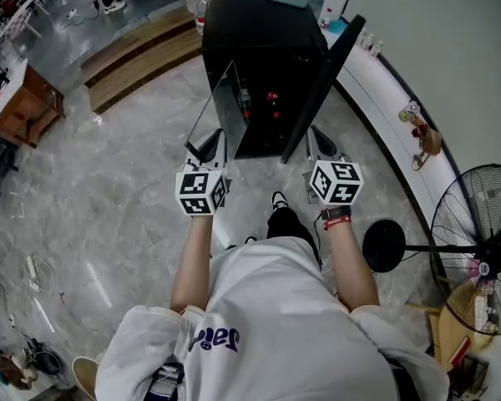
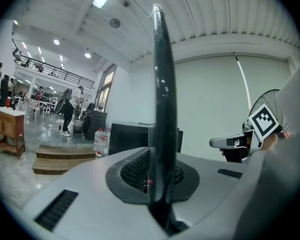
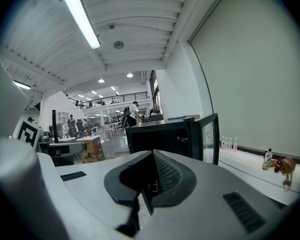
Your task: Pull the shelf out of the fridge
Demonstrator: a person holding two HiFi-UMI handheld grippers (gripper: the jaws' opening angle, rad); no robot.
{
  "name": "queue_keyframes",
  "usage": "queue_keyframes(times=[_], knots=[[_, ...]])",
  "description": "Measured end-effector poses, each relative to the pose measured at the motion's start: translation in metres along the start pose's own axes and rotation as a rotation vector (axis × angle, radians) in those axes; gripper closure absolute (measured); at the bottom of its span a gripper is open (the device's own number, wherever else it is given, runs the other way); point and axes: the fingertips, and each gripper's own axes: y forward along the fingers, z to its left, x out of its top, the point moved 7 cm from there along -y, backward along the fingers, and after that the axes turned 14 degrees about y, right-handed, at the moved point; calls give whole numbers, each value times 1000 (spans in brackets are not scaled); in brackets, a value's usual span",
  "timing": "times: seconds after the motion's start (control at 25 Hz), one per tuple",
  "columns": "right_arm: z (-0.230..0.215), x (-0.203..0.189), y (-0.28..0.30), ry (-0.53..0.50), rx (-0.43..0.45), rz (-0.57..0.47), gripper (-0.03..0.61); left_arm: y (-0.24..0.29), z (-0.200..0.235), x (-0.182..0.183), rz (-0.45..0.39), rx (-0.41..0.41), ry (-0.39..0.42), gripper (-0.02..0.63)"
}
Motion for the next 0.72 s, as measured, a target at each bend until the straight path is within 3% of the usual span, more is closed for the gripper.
queue_keyframes(times=[0.4,0.72], knots=[[-1,-1,5,-19,8,36,575,5,0,-6,11,-13,-21,588],[0,-5,16,-62,32,113,568,14,-5,-56,118,-27,-116,588]])
